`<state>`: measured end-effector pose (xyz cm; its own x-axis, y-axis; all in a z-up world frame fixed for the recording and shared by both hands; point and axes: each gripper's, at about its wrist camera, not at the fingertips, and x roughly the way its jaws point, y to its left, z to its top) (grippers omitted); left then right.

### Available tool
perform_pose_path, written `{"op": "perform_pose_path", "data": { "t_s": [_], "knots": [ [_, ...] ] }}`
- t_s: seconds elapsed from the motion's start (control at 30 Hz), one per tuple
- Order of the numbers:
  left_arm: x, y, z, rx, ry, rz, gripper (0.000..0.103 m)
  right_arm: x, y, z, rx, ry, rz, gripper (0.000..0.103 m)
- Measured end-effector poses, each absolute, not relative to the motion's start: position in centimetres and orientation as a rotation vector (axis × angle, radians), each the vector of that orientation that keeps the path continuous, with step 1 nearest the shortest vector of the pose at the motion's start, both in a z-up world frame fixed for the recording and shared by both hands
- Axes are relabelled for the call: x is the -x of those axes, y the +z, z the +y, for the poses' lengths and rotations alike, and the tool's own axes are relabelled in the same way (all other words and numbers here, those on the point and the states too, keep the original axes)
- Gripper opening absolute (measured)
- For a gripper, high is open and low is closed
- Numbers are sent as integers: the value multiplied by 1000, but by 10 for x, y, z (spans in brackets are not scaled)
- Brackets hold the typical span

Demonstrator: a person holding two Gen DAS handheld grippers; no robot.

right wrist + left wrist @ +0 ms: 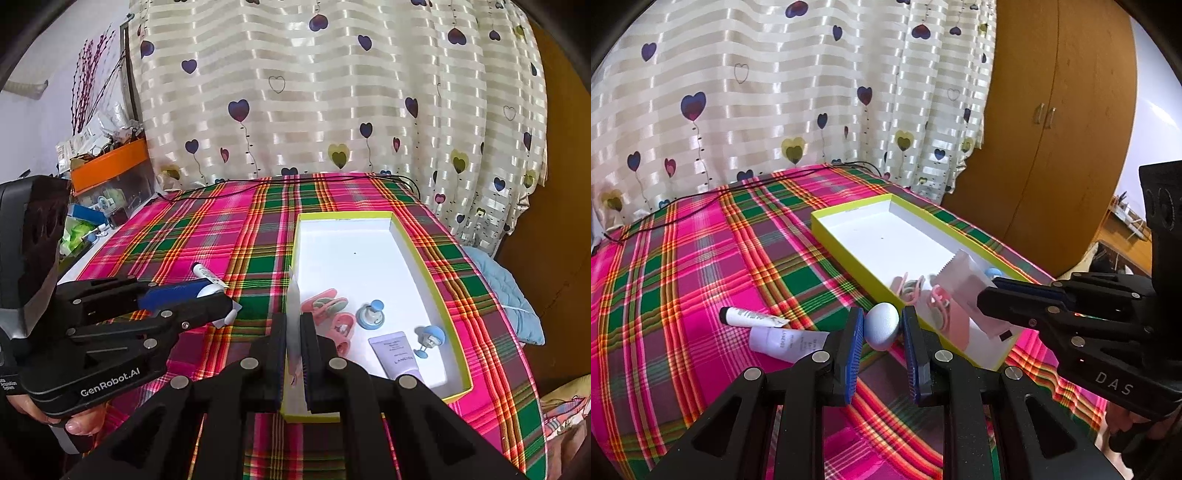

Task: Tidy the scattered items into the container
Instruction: 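Carry the white oval item and white packet with both grippers over the box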

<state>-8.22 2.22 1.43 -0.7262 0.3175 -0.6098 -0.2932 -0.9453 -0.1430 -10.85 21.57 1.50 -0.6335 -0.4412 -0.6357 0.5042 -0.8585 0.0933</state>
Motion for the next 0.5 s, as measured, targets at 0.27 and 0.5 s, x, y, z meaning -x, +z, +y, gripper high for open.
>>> {"op": "perform_pose_path", "data": {
  "t_s": [0.27, 0.5],
  "knots": [
    [87, 16, 34, 949, 2621, -49, 21, 114, 14, 227, -924, -2463, 110, 8],
    [92, 15, 44, 956, 2597, -52, 21, 120, 13, 236, -936, -2486, 99, 8]
  ]
}}
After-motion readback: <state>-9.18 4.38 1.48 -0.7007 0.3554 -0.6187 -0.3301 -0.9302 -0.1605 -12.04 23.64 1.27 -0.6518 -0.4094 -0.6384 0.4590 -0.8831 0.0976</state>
